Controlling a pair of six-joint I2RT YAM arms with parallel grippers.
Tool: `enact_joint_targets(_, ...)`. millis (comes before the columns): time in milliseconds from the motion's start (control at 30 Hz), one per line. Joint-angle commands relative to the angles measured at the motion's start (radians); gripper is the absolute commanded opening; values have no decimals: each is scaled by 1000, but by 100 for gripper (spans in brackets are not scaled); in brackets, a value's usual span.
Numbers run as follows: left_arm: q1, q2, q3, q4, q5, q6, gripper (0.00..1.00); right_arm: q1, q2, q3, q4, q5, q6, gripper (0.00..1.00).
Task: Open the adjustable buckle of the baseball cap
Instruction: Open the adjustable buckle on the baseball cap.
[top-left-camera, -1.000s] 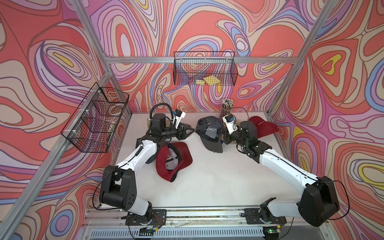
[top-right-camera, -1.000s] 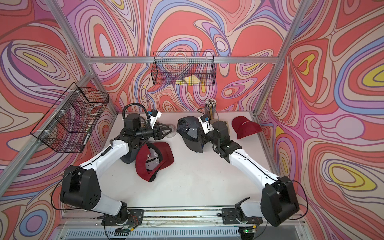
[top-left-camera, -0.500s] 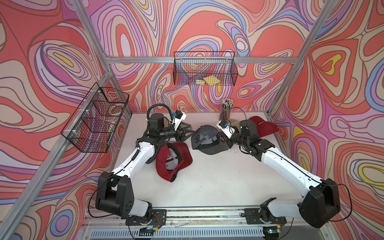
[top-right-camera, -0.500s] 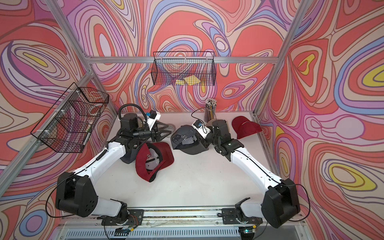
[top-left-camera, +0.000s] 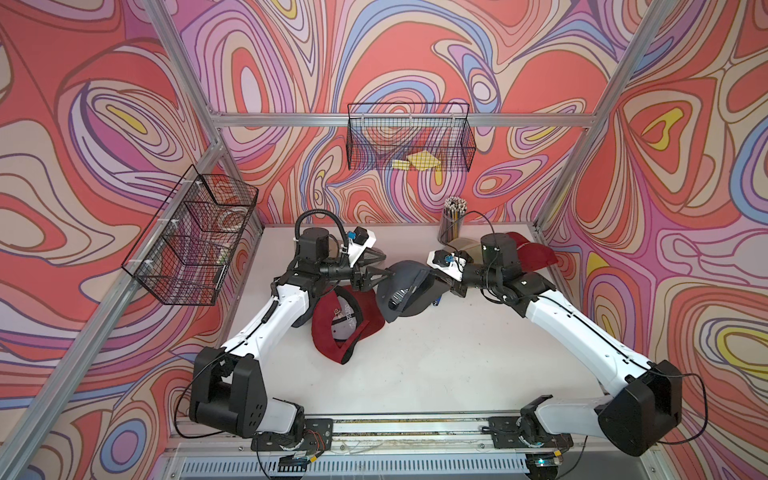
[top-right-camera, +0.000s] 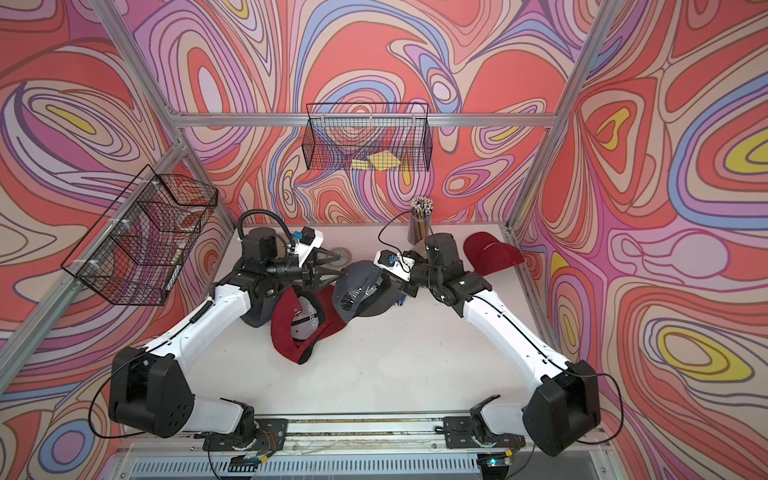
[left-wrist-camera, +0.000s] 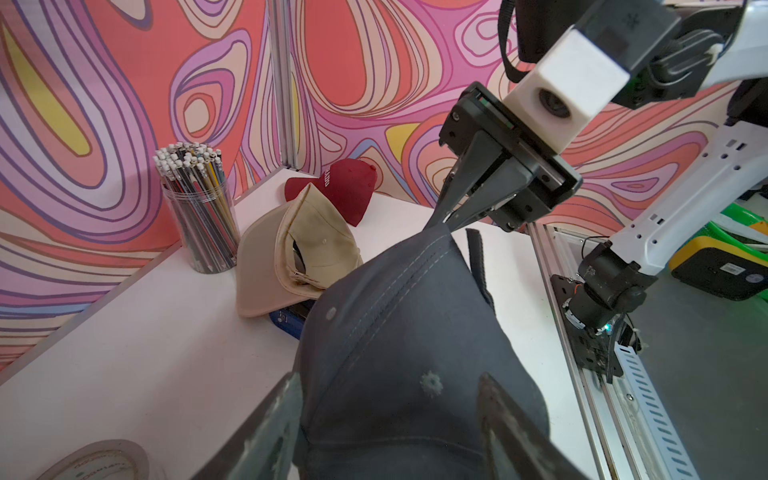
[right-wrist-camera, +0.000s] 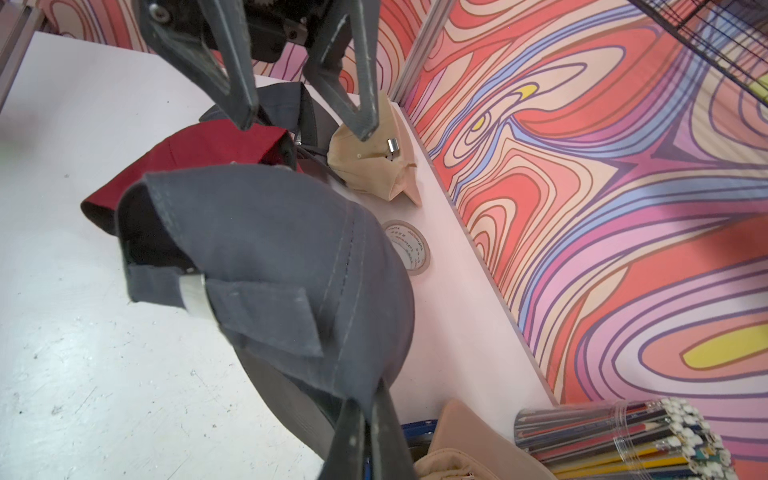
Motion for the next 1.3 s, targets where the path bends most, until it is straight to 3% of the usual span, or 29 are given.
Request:
enact_joint_targets(0,-20,5,35,-77,32,96,72,3,4,33,-21,-39,-74,0)
enact_joint_targets(100,-44,18,69,-185,-5,175,74,2,8,34,-18,-53,-86,0)
enact_joint_targets(133,-48,23,79,-210,-14,189,81,2,8,34,-19,-57,-88,0)
enact_joint_targets(333,-75,60,112,-255,-24,180,87,36,18,35,-26,2,-128,0)
enact_joint_targets(400,-86,71,131,-305,-23,194,99,50,20,34,-13,34,-131,0)
enact_joint_targets(633,-114,107,174,-413,-88,249,95,78,12,32,7,60,-139,0)
enact_joint_targets(767,-114,118,183,-420,-81,245,77,80,4,26,9,51,-138,0)
enact_joint_targets(933,-115,134,200,-421,-71,216,29,89,3,16,23,47,-124,0)
enact_joint_targets(1133,-118,127,194,-378,-63,155,0,96,16,8,53,57,-63,0)
enact_joint_targets(1267,-118,129,193,-337,-66,68,0,96,28,3,91,95,33,0)
